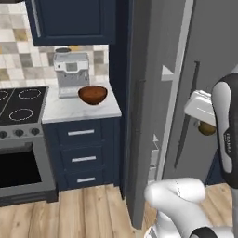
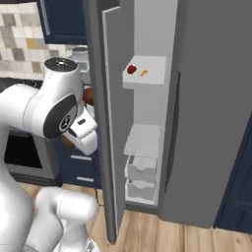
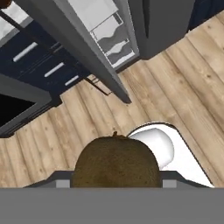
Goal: Take the kiwi, bell pepper, and shrimp from the freezer and place them in the bowl on the counter.
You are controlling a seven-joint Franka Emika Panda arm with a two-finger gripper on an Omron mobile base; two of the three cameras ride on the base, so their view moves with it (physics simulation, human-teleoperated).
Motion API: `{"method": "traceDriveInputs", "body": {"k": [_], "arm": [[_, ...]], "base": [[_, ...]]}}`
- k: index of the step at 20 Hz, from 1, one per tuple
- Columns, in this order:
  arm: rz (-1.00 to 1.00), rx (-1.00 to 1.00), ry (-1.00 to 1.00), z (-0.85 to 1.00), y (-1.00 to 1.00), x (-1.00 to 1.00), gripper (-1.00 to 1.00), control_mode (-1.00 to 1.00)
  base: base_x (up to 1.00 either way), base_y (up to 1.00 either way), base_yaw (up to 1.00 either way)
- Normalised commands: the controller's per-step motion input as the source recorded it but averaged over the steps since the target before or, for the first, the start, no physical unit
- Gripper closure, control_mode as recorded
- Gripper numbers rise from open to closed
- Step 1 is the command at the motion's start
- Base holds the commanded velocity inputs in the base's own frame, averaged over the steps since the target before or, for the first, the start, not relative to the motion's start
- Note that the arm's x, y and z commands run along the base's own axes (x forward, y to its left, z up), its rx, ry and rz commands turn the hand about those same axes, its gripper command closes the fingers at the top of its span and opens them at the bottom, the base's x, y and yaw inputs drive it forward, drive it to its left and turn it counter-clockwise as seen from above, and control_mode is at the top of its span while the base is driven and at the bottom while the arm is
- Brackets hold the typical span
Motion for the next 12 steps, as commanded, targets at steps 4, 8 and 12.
{"method": "traceDriveInputs", "body": {"k": [4,8,12], "arm": [[0.00,0.00,0.00,0.00,0.00,0.00,1.00,1.00],[0.00,0.00,0.00,0.00,0.00,0.00,1.00,1.00],[0.00,0.00,0.00,0.00,0.00,0.00,1.00,1.00]], "base": [[-0.09,1.00,0.12],[0.34,1.00,0.03],[0.98,1.00,-0.06]]}}
